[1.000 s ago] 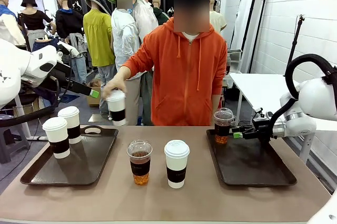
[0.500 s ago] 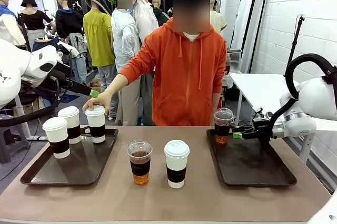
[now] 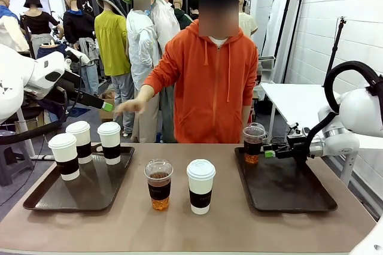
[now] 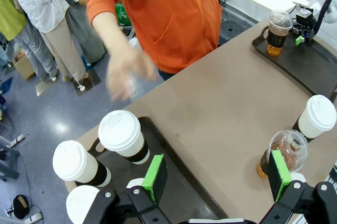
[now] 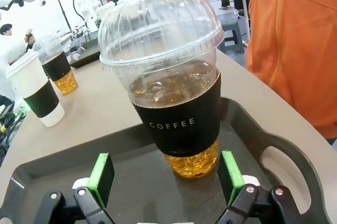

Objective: Distribute the coffee onto the tray.
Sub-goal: Pick up another iced Americano from the middle of the table and place it on the right Handle tray.

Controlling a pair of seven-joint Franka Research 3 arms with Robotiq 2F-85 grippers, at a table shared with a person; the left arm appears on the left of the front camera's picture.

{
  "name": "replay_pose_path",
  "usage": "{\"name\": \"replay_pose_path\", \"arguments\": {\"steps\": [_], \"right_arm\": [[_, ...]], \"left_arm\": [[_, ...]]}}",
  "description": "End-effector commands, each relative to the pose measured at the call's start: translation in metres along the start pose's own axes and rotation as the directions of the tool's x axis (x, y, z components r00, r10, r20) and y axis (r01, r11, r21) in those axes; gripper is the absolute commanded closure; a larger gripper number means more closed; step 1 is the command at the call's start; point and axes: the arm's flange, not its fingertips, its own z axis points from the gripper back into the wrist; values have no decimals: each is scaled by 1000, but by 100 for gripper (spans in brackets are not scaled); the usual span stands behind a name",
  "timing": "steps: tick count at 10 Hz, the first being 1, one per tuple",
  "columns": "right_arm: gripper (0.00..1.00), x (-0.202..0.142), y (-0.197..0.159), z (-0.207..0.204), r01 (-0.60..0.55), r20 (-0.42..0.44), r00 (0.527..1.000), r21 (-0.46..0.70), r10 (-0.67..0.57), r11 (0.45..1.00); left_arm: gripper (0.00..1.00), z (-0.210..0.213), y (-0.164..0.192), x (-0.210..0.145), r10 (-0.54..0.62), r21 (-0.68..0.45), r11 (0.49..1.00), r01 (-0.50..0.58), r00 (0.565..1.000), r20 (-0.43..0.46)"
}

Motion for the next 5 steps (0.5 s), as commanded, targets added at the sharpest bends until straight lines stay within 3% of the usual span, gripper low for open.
{"name": "replay_pose_path", "arguments": {"steps": [1,5], "right_arm": [[0,0,0,0,0,0,1000,0,0,1000],[0,-2,43,21,27,12,1000,-34,-27,999]], "left_arm": [[0,0,1,-1,5,-4,1000,-5,1000,-1],[0,0,1,-1,5,-4,1000,-5,1000,-1]]}}
